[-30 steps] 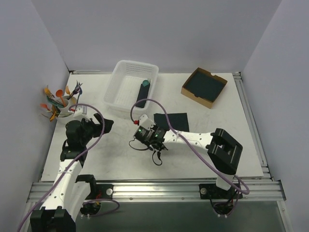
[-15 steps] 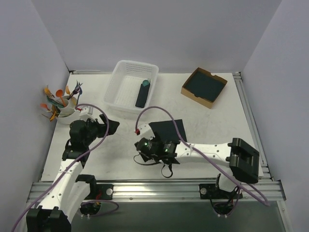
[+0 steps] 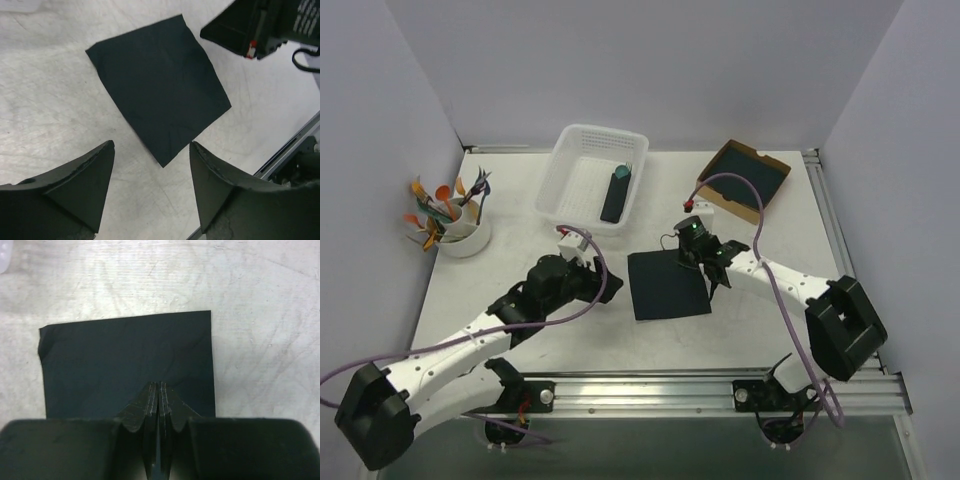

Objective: Place the utensils on the paper napkin and roll it up
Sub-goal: Move the napkin to the center of the board, then adjust the napkin at the center of the board, then pick up the utensils from the container.

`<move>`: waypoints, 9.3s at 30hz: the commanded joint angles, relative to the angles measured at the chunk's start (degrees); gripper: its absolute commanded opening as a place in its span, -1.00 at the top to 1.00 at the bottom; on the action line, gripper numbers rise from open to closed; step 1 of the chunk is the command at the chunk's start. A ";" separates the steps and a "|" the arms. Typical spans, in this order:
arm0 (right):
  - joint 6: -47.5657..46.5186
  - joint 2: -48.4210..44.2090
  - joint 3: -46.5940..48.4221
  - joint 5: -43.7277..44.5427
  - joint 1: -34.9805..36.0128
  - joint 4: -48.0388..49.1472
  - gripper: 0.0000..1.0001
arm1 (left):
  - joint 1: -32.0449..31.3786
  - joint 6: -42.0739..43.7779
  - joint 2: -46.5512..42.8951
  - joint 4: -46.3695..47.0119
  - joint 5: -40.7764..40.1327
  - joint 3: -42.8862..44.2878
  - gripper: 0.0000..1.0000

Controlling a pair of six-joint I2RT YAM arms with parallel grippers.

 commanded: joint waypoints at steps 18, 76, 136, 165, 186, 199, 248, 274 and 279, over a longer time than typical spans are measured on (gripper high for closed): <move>-3.84 14.76 4.39 -4.96 -10.20 9.25 1.00 | -8.29 -3.01 27.44 13.04 -0.98 11.24 0.95; 41.31 0.09 -12.22 17.97 5.70 -10.52 1.00 | -4.77 -7.84 20.07 -11.02 -5.80 6.49 0.95; 33.26 11.95 -3.79 10.86 -3.08 0.82 0.53 | 9.55 -3.55 43.89 -10.24 -7.13 23.01 0.93; 14.27 2.90 7.38 6.64 -3.96 5.29 -0.07 | 17.11 0.41 59.08 -19.29 -3.61 53.24 0.85; 2.58 6.23 11.68 -7.77 -5.19 15.31 -0.12 | 19.21 1.47 32.46 -33.00 -10.37 43.40 -0.49; -5.17 8.61 7.48 -25.00 -7.03 33.23 -0.66 | 33.72 12.88 28.33 -31.00 -16.97 45.09 -0.89; 8.11 13.62 -10.64 -27.90 -5.71 64.10 -0.36 | 37.59 43.31 49.59 0.39 -39.56 41.21 -0.08; 8.82 15.73 -9.94 -30.10 -6.15 64.80 -0.36 | 38.47 46.12 53.29 7.59 -46.06 39.55 0.35; 9.08 16.17 -9.76 -30.71 -6.24 65.15 -0.35 | 39.08 45.94 53.20 8.65 -47.20 39.36 0.35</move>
